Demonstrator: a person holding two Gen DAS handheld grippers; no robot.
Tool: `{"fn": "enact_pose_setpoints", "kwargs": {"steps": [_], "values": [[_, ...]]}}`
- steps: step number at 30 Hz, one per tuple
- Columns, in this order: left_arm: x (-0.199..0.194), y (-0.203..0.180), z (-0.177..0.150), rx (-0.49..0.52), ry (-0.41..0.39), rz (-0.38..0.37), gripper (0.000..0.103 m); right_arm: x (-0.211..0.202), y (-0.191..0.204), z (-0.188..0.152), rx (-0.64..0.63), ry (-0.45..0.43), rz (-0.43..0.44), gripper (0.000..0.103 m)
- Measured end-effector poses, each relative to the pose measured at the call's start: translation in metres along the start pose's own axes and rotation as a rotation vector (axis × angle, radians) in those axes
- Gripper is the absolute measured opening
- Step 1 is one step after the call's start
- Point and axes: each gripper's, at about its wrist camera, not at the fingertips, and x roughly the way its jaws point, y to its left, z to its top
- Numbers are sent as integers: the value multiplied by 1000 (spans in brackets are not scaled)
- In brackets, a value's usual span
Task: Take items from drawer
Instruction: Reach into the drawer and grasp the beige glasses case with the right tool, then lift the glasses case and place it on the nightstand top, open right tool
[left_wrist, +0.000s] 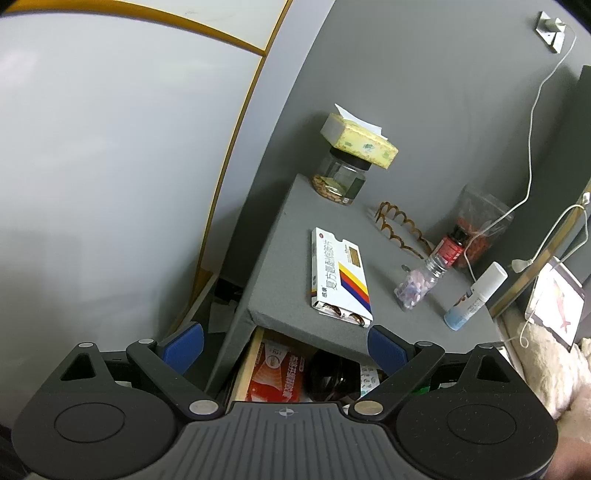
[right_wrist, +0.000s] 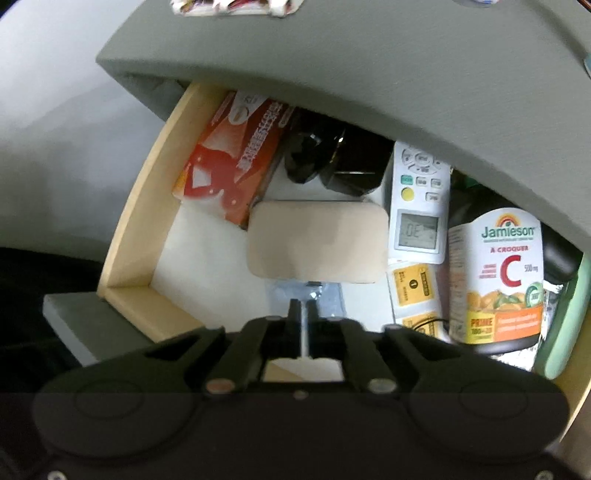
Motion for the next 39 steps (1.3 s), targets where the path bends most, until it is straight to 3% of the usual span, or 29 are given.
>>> {"fn": "enact_pose_setpoints", "kwargs": {"steps": [4,6,8,10,13,17,19,23,25,26,30,32,39], "values": [[1,-1,0,4,0,0,93,1,-13,-7,44,-74,42,56],[2,-1,-1,5,6,1,93,2,-9,-12,23,-125,33,60],[2,0,-1,5,9,3,93,0,5,-11,-121,-192,8,65],[3,1,-2,-2,11,0,93,-7,14,-4,-269,-222,-14,83],[3,1,-2,-2,13,-3,93,5,38,-8,-645,-216,-97,83],[5,1,-2,-2,15,-3,93,25,36,-9,-788,-165,-75,87],[5,2,-1,-9,15,-5,93,35,36,-12,-836,-153,-57,100],[8,2,-1,-13,21,-11,93,46,37,-13,-823,-86,-20,95],[9,2,0,-13,23,-12,93,43,39,-13,-810,-73,-18,69],[9,2,0,-16,24,-13,93,40,41,-16,-807,-30,-19,66],[10,2,0,-19,25,-22,93,37,37,-34,-779,60,-3,66],[9,2,0,-14,23,-24,93,30,28,-41,-697,69,62,66],[11,3,0,-18,23,-10,93,-9,-9,-59,-444,-46,240,66]]}}
